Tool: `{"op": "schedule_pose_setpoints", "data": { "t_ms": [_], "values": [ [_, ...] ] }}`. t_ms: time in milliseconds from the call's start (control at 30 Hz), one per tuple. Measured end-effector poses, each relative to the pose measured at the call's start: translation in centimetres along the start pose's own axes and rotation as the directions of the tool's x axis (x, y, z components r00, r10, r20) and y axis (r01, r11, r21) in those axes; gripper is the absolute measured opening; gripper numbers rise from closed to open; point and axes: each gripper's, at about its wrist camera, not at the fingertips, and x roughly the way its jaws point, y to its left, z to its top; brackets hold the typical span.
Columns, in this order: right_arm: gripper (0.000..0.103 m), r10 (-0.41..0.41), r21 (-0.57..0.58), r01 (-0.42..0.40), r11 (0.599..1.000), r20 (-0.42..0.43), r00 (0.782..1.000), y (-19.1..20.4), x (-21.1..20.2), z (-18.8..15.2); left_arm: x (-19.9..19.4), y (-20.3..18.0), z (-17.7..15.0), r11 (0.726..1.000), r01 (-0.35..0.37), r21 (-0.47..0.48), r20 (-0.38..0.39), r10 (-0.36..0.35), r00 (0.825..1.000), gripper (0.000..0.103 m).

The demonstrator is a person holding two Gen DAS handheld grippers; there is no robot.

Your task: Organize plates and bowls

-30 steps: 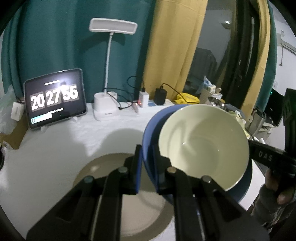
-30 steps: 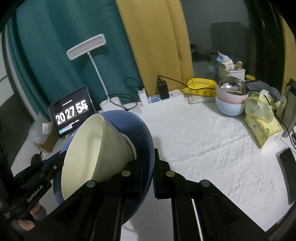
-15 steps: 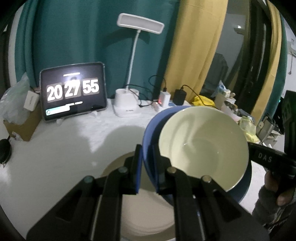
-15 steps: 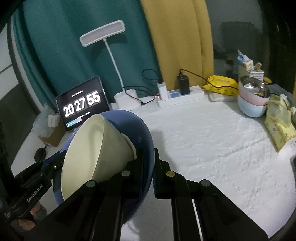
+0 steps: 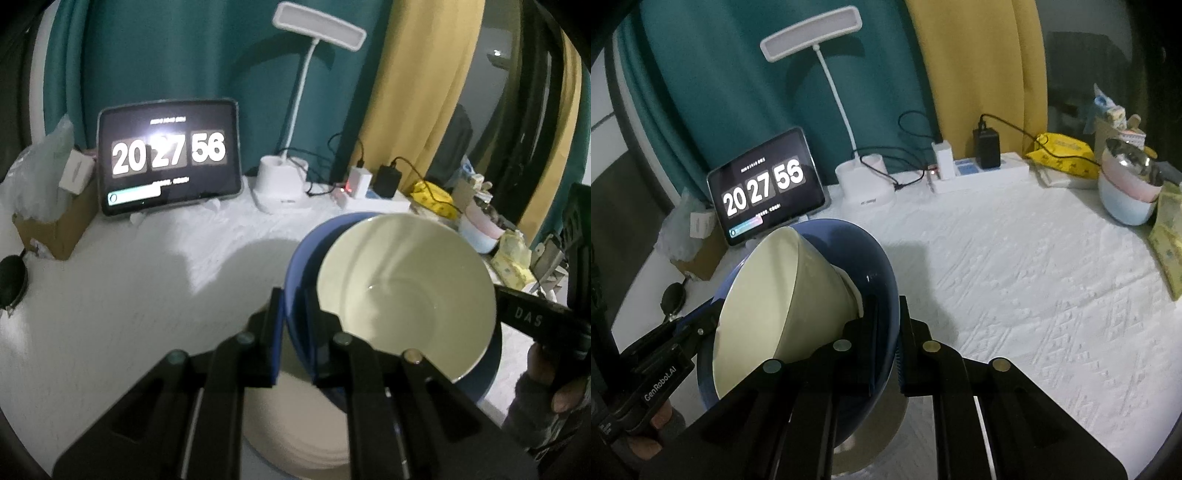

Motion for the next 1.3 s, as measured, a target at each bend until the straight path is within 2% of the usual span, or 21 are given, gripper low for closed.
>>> {"op": "schedule_pose_setpoints", "data": {
  "t_ms": [300,567,867,1133,1300],
  "values": [
    [0.009,0.008,0.003,-0.008,1.0,-0.042,0.999,0.2,1.9,-0.4,0.9,0.8,-0.3,1.0,-0.019,-0.002,-0.032,0.019,0.999,0.009],
    [0.011,0.026,0.029,-0.024,0.999,-0.067,0.997,-0.1,2.6,-0.6,1.2,1.0,-0.2,1.0,-0.018,0.011,-0.03,0.019,0.999,0.009],
    [0.013,0.019,0.013,-0.018,1.0,-0.064,0.998,-0.1,2.6,-1.0,1.2,1.0,-0.4,1.0,-0.011,0.004,-0.023,0.011,1.0,0.01],
    [0.013,0.006,-0.002,-0.006,1.0,-0.06,0.998,-0.3,2.2,-1.2,1.0,0.7,-0.5,0.999,-0.04,0.014,-0.021,0.04,0.999,0.014],
    [0.019,-0.012,0.001,0.012,1.0,-0.061,0.998,-0.3,2.0,-1.3,0.9,0.5,-0.7,0.999,-0.051,0.011,-0.022,0.052,0.998,0.014]
  ]
}}
